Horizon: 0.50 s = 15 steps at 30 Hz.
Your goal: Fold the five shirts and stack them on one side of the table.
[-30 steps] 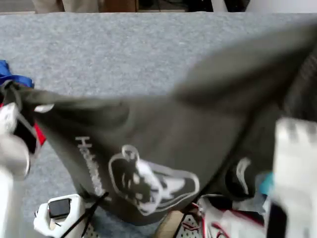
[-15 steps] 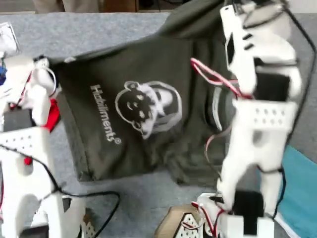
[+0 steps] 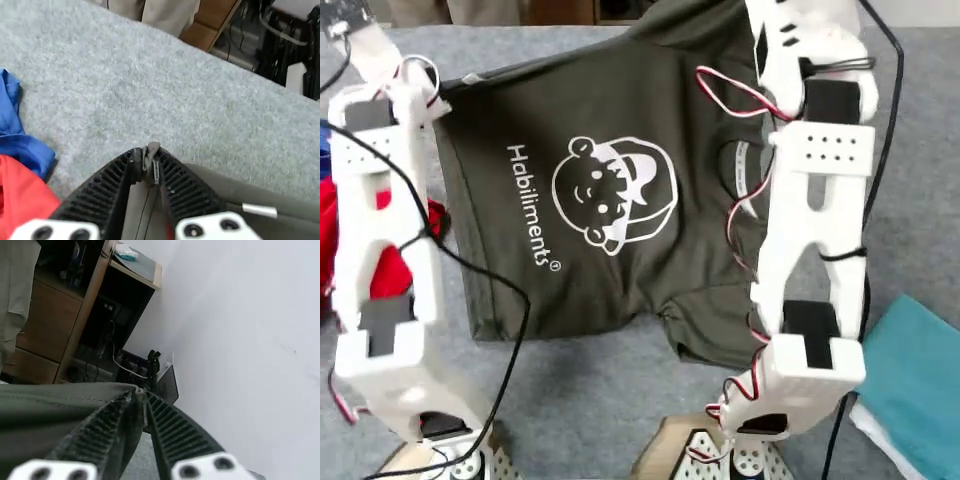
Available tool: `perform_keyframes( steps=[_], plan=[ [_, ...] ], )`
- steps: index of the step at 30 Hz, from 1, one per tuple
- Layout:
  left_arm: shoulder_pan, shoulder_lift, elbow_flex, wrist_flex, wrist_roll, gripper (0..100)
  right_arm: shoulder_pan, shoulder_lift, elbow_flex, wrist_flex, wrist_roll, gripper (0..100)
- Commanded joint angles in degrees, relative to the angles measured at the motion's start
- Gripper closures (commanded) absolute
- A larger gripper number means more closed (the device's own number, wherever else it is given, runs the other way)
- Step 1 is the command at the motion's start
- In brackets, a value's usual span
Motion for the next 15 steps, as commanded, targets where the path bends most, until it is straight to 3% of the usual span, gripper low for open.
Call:
perform_keyframes(
  steps=[1,7,11,15],
  plan=[
    [-0.6,3.6,-14.9,10.6,-0.1,98,0.7,0.0,-9.0,10.2,0.0,99.4],
    [-2.0,7.3,-27.4,26.8,-2.8,98,1.0,0.0,-18.2,33.2,0.7,99.4],
    [-1.2,7.4,-29.7,34.6,-6.2,98,0.6,0.0,-23.7,47.7,6.4,99.4],
    [3.2,7.8,-29.3,43.5,-10.6,98,0.6,0.0,-26.1,54.6,6.5,99.4]
  ],
)
